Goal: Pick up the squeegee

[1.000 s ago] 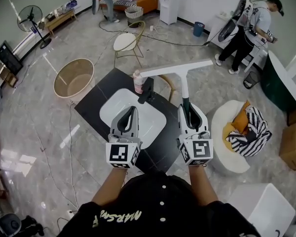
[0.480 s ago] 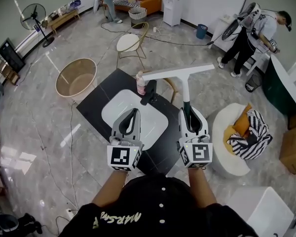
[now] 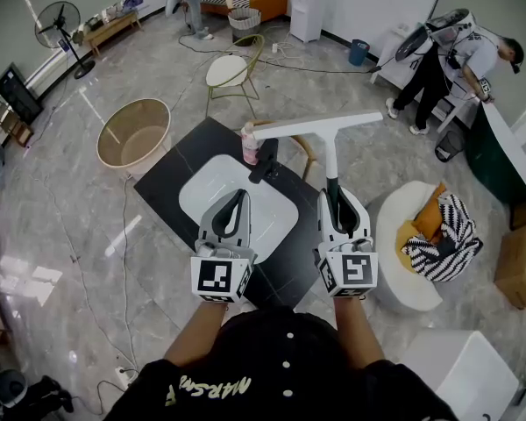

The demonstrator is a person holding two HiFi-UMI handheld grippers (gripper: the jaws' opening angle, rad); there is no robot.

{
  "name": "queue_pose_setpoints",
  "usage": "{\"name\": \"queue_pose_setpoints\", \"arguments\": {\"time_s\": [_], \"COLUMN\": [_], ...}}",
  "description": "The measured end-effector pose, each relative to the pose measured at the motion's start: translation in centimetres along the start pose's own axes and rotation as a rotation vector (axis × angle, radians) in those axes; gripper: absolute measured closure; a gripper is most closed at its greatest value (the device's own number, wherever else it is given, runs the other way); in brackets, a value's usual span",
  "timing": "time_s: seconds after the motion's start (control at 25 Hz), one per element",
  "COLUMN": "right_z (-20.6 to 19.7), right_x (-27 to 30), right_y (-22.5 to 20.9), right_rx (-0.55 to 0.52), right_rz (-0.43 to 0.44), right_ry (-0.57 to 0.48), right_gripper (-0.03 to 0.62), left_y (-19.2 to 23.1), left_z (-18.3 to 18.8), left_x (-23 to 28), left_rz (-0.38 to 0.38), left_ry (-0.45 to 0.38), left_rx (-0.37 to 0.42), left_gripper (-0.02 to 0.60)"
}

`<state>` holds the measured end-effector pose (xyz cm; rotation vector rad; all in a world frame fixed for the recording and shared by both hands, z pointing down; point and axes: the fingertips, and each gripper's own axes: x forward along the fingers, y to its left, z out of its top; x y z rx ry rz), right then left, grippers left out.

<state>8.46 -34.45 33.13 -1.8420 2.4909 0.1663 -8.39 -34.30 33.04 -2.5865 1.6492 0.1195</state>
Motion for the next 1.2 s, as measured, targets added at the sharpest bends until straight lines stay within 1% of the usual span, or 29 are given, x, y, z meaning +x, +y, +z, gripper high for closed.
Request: {"name": "queue_pose_setpoints", "arguments": {"time_s": [0.92, 1.2], "right_z": [0.47, 0.17], "right_x": [-0.36, 0.00], "right_y": [-0.12, 0.02], "right_rx": [0.004, 0.006], "right_rz": [0.009, 0.011], "right_ry": [-0.011, -0.009], "right_gripper": [0.505, 0.505], "left_y": [-0.69, -0.47], "left_z": [0.48, 0.10], "left_x": [-0.28, -0.08], "left_rz": [0.006, 0.006], "left_ry": [-0.009, -0.004], "left_rx": [0.007, 0.006], "left_gripper": [0.563, 0.563]}}
